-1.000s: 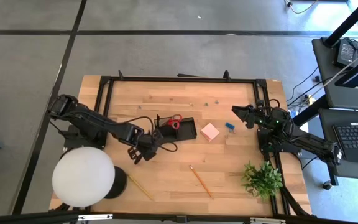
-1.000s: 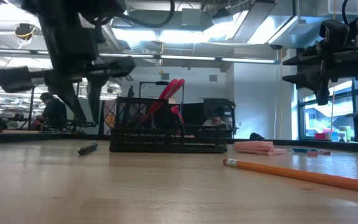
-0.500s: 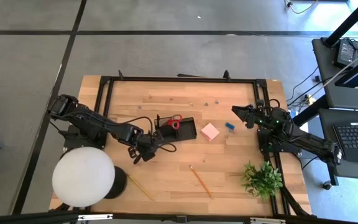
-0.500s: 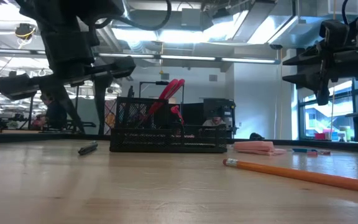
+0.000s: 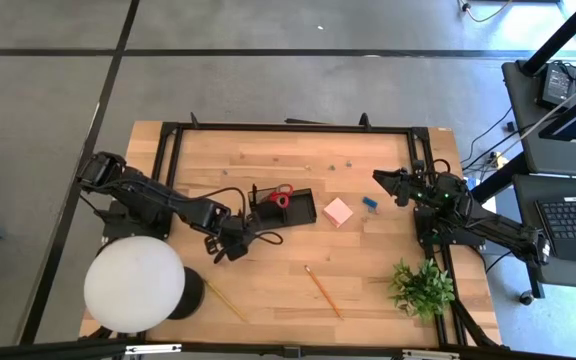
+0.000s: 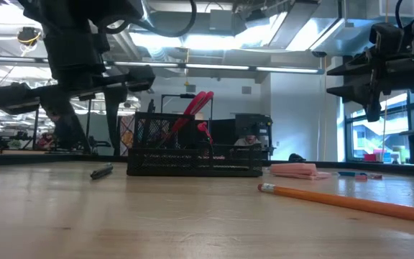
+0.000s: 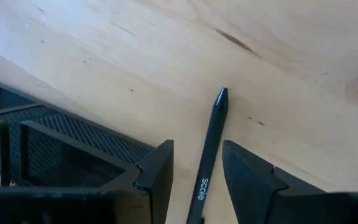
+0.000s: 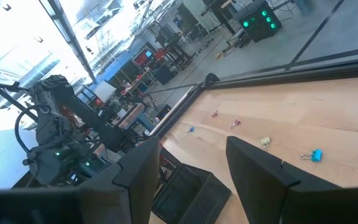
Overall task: Pick and place office supplies into organizer
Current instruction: Put the black pen into the desk organizer
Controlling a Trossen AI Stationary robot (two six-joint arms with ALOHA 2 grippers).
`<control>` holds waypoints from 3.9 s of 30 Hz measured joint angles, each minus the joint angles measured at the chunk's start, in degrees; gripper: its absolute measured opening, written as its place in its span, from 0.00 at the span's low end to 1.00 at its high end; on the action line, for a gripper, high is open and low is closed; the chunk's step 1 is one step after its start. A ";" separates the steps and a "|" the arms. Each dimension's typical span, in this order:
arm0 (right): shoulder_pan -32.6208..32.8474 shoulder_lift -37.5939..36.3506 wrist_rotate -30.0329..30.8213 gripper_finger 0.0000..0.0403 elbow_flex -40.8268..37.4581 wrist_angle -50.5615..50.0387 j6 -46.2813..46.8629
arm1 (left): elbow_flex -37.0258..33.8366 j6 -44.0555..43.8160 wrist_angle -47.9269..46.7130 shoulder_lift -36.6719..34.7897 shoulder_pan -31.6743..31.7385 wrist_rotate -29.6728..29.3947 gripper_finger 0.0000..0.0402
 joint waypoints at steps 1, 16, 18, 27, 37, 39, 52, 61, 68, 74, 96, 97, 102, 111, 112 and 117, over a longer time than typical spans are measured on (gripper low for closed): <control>0.00 0.00 0.00 0.47 0.02 0.00 0.00 | 0.03 -0.02 0.21 0.38 0.16 -0.01 0.33; -0.02 0.02 0.42 0.47 0.00 0.02 0.00 | 0.41 -0.11 0.34 8.51 1.17 0.48 0.26; -0.02 0.02 0.44 0.47 0.02 0.02 -0.02 | 0.38 -0.13 -0.10 8.52 1.22 1.25 0.23; -0.02 0.02 0.50 0.47 0.02 0.04 -0.20 | 0.32 -0.13 -0.98 8.46 1.26 2.86 0.11; -0.02 0.02 0.50 0.47 0.02 0.04 -0.22 | 0.29 -0.19 -1.23 8.50 1.26 3.08 0.09; -0.02 0.02 0.48 0.47 0.00 0.04 -0.18 | 0.75 -1.77 -1.41 8.50 1.22 2.18 0.09; 0.00 0.01 0.46 0.47 0.02 0.07 0.79 | 6.72 -17.77 -0.52 -2.44 1.70 1.40 0.08; -0.01 0.01 0.33 0.47 0.01 0.31 2.14 | 7.49 -28.01 11.89 -15.14 2.42 -4.10 0.08; 1.16 0.02 -5.80 0.47 0.01 4.49 5.73 | 7.47 -30.99 27.32 -22.61 5.62 -6.34 0.08; 4.95 1.00 -4.91 0.46 0.96 9.61 -6.39 | 7.49 -32.41 41.22 -23.25 9.61 -2.83 0.08; 18.40 55.68 -5.07 0.37 39.54 10.66 -32.49 | 7.47 -39.87 62.29 -23.02 16.65 14.04 0.09; 19.23 58.35 -5.10 0.37 41.76 10.72 -34.50 | 7.46 -39.88 62.12 -23.02 16.65 14.05 0.09; 22.33 69.82 -5.09 0.37 52.11 8.25 -39.61 | 7.44 -39.82 61.50 -23.02 16.63 14.09 0.09; 23.08 81.69 -4.83 0.37 62.14 6.20 -16.36 | 7.47 -39.13 61.48 -23.02 16.61 18.91 0.10; 22.80 82.33 -4.83 0.37 62.44 6.23 -10.18 | 7.47 -38.61 61.48 -23.02 16.63 20.27 0.10; 21.03 83.56 -9.84 0.37 62.55 6.09 8.29 | 7.47 -35.36 61.46 -23.02 16.60 25.08 0.10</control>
